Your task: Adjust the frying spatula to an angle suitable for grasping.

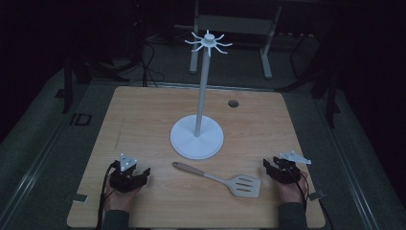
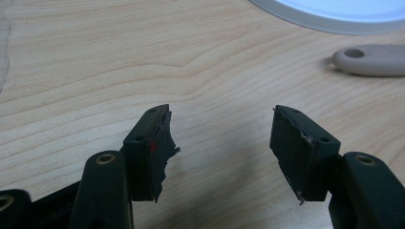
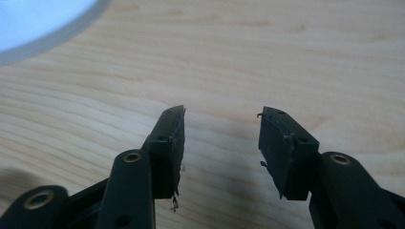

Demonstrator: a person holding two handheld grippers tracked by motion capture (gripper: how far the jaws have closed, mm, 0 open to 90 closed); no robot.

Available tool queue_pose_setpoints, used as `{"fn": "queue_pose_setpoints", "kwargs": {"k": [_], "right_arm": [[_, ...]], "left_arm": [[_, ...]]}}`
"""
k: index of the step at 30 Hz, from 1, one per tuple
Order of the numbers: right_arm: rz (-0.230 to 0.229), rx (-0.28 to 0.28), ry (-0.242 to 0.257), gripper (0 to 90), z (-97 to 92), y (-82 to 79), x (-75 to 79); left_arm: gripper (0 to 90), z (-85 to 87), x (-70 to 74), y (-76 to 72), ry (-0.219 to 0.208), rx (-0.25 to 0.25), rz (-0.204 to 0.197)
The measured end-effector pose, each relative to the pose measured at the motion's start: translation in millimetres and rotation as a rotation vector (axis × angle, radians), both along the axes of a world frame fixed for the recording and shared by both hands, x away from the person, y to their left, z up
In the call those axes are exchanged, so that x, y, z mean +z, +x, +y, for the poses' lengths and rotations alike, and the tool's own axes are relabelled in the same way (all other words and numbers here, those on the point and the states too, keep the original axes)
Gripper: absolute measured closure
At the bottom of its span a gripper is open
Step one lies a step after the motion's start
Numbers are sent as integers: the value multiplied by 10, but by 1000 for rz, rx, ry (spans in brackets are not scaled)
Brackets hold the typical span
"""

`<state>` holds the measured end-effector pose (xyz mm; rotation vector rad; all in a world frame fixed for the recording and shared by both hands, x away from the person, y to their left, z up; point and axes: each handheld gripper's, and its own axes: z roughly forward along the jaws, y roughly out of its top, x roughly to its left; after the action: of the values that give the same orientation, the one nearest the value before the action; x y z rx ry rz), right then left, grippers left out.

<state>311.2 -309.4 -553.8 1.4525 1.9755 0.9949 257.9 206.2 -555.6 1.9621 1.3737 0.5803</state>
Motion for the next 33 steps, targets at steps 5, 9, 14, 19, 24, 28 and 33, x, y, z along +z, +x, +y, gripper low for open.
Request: {"fn": "queue_pose_setpoints", "kwargs": {"k": [5,9,14,19,24,28,33], "right_arm": [[-8,21,-20,559,48,-38,51],[-56,61,-18,571,104,-100,186],[-89,117,-45,565,219,-151,366],[-109,173,-88,540,354,-167,513],[-124,223,-101,545,477,-174,633],[-125,271,-113,571,573,-167,711],[-114,313,-118,582,675,-145,764]], "left_arm": [[414,3,35,-56,-8,-26,-53],[448,23,58,-94,-9,-41,-77],[455,47,93,-136,-17,-39,-112],[453,33,83,-145,0,-50,-126],[454,13,76,-145,3,-58,-129],[483,20,86,-155,-4,-57,-133],[480,28,87,-158,-5,-48,-141]]}}
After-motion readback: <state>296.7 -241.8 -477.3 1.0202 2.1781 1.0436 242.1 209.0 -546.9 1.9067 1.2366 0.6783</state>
